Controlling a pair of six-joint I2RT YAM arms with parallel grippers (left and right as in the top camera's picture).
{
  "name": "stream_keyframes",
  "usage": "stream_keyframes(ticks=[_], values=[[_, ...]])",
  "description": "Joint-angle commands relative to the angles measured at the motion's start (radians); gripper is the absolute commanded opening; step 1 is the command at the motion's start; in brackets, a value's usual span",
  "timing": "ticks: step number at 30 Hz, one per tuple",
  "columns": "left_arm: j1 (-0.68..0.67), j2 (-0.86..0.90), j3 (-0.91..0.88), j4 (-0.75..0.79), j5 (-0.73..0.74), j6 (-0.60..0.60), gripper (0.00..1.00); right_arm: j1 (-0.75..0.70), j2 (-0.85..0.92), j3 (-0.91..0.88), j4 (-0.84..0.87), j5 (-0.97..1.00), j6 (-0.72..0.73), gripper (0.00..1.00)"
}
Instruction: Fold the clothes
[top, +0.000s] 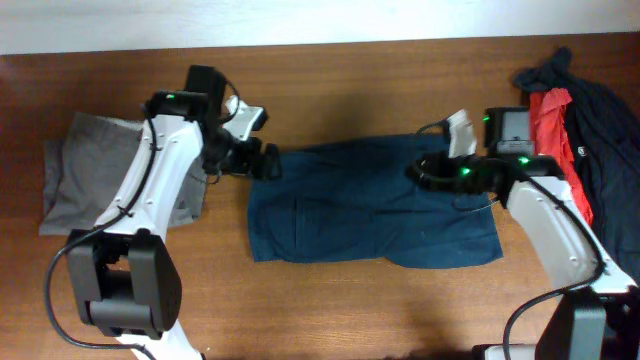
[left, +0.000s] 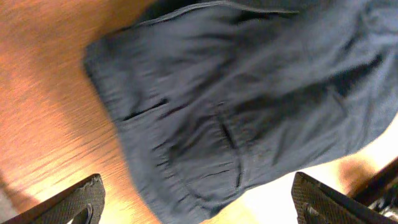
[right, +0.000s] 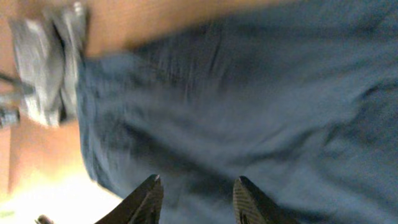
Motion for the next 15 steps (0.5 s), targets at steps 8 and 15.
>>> stream_keyframes(ticks=[8,15], values=[[0.029,0.117,-0.130,0.073,0.063,-0.018,0.99,0.169,0.018,0.004,-0.064,0.170,-0.074,0.47],[0.029,0.214,-0.140,0.129,0.064,-0.017,0.99,0.193,0.018,0.004,-0.084,0.169,-0.070,0.48]])
